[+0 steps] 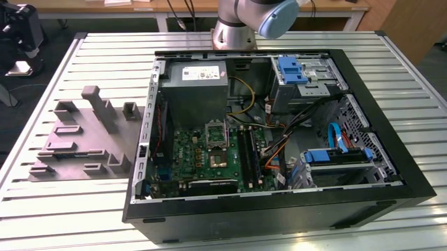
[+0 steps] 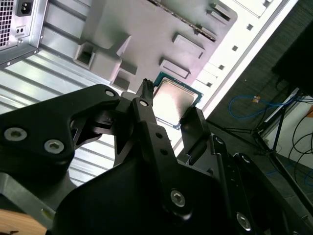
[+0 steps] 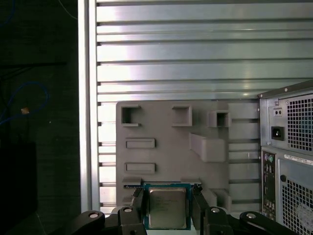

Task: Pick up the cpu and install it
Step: 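Pick up the cpu and move it towards the insertion slot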

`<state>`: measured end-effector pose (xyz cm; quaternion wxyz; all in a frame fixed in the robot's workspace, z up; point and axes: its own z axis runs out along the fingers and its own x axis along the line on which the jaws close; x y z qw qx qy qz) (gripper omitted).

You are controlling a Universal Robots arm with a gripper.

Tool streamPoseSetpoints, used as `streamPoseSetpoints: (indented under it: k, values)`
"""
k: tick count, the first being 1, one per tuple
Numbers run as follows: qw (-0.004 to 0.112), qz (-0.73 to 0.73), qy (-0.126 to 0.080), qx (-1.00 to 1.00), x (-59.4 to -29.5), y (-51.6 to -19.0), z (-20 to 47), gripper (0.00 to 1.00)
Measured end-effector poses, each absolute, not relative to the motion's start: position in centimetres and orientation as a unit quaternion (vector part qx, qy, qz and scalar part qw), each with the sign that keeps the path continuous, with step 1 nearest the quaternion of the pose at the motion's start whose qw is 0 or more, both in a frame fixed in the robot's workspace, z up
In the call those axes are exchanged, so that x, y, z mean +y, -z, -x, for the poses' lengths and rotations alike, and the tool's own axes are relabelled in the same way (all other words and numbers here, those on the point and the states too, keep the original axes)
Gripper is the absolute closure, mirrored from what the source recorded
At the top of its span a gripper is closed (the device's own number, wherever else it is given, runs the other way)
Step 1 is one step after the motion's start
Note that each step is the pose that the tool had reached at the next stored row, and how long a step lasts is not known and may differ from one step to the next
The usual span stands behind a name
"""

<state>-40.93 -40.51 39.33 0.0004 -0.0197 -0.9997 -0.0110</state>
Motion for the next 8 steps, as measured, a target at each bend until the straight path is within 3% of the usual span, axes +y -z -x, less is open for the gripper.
streamPoseSetpoints:
  k: [8]
  values:
    - [0.0,0.02,0.011,-1.0,-40.51,-39.33,40.66,0.53]
